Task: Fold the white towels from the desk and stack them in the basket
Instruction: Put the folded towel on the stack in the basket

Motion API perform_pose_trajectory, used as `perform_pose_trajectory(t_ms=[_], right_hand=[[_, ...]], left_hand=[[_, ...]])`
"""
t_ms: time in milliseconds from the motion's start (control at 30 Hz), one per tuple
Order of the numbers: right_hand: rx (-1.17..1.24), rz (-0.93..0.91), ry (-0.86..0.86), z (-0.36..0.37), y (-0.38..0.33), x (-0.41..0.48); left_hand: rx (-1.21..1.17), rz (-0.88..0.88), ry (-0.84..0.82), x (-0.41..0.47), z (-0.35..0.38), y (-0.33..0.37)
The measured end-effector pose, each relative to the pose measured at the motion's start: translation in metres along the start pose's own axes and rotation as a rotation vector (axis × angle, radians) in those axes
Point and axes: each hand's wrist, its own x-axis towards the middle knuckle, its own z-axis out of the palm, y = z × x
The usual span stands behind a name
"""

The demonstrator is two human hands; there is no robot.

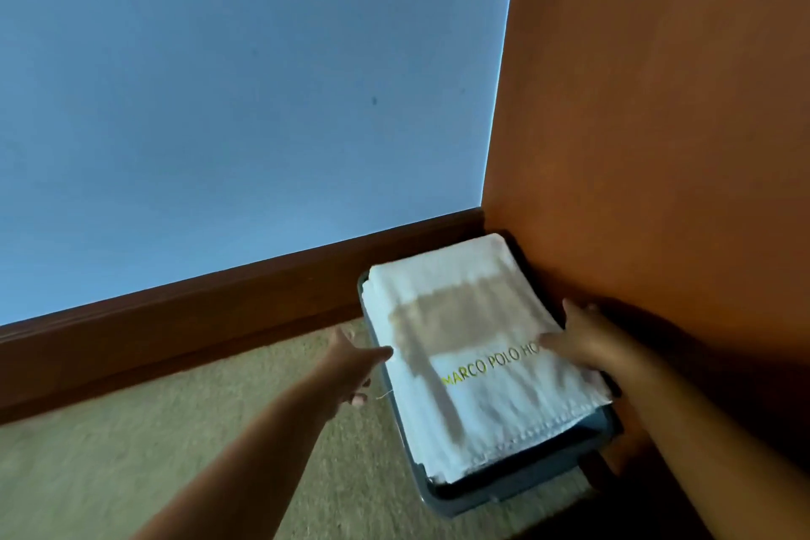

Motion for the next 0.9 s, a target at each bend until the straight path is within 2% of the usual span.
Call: perform_pose_trajectory(t_ms=[133, 300, 400, 500, 567, 900], right_hand=[[0.042, -0.155, 0.088, 0.041, 0.017, 0.018], [0.026, -0.297, 0.136, 0.075, 0.023, 0.033], [-0.083, -0.328, 0.24, 0.093, 0.022, 0.028], [-0.081, -0.355, 0.318, 0.104, 0.023, 0.022], [-0.067, -0.35, 0.33, 0.108, 0.027, 0.026], [-0.073, -0.359, 0.355, 0.116, 0.04, 0.035]], left_hand=[[0.261, 0.16, 0.135, 0.022, 0.022, 0.0], [0.662, 0.544, 0.218, 0.027, 0.058, 0.023], [0.898, 0.725, 0.122, 0.04, 0.08, 0.03], [1.123, 0.727, -0.032, 0.069, 0.092, 0.021], [1.161, 0.688, -0.096, 0.087, 0.097, 0.012], [1.098, 0.809, -0.05, 0.09, 0.101, -0.012]])
